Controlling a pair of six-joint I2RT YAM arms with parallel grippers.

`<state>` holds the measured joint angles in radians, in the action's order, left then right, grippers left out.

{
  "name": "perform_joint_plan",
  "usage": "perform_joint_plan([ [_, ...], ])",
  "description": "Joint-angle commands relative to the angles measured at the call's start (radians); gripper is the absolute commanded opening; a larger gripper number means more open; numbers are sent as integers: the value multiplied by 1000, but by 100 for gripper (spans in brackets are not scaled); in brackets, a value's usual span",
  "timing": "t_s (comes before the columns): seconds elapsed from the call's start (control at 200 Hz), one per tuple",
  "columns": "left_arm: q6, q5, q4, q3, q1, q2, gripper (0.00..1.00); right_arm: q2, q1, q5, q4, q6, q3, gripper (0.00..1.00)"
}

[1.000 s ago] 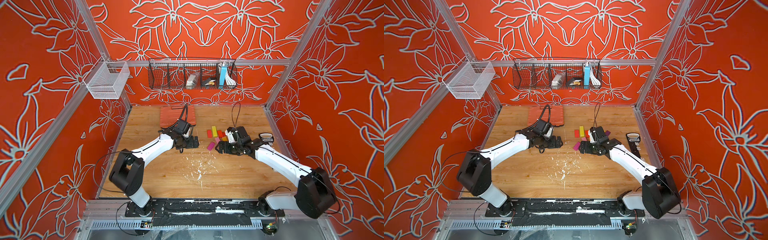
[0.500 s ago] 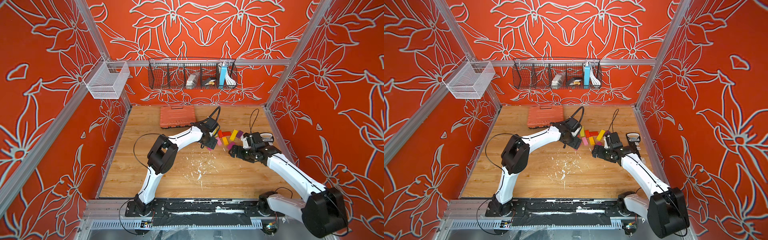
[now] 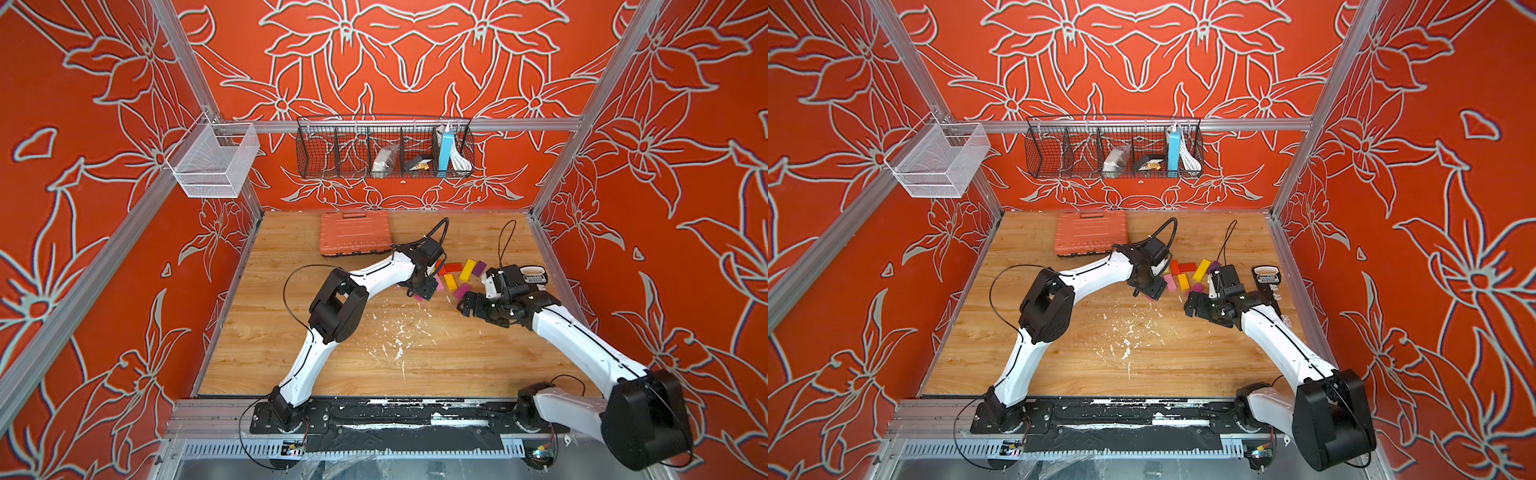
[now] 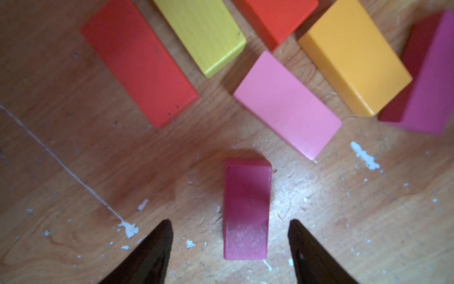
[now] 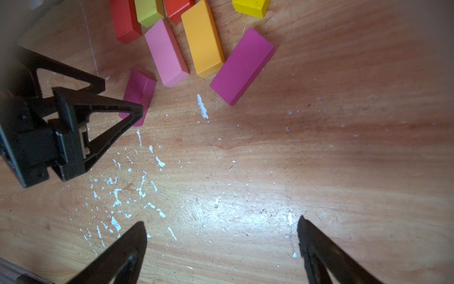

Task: Assemble the letter c with building blocks
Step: Pick up the building block from the center of the board.

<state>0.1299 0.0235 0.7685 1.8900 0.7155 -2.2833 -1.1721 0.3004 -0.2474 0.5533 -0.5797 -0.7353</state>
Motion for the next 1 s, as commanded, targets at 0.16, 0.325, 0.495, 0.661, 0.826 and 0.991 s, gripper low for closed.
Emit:
perform_joint_plan([
  [0.16,1,-14,25,32,7,-47,64,-5,-7,-3,31,2,-3,98],
  [0.325,7,-15,10,15,8,-41,47,9,-7,21,40,-15,-9,98],
  [0.495,21,-32,-12,-34,7,-13,20,32,-7,132,87,-50,-13,98],
  [0.661,80,-21,-57,-157,4,96,10,71,-7,178,82,-66,4,98],
  [0.826,232,12,-102,-332,-22,269,8,97,-7,79,2,-59,30,98],
  [0.991,546,-17,-125,-495,-106,406,5,42,-5,-40,-36,-49,11,98],
])
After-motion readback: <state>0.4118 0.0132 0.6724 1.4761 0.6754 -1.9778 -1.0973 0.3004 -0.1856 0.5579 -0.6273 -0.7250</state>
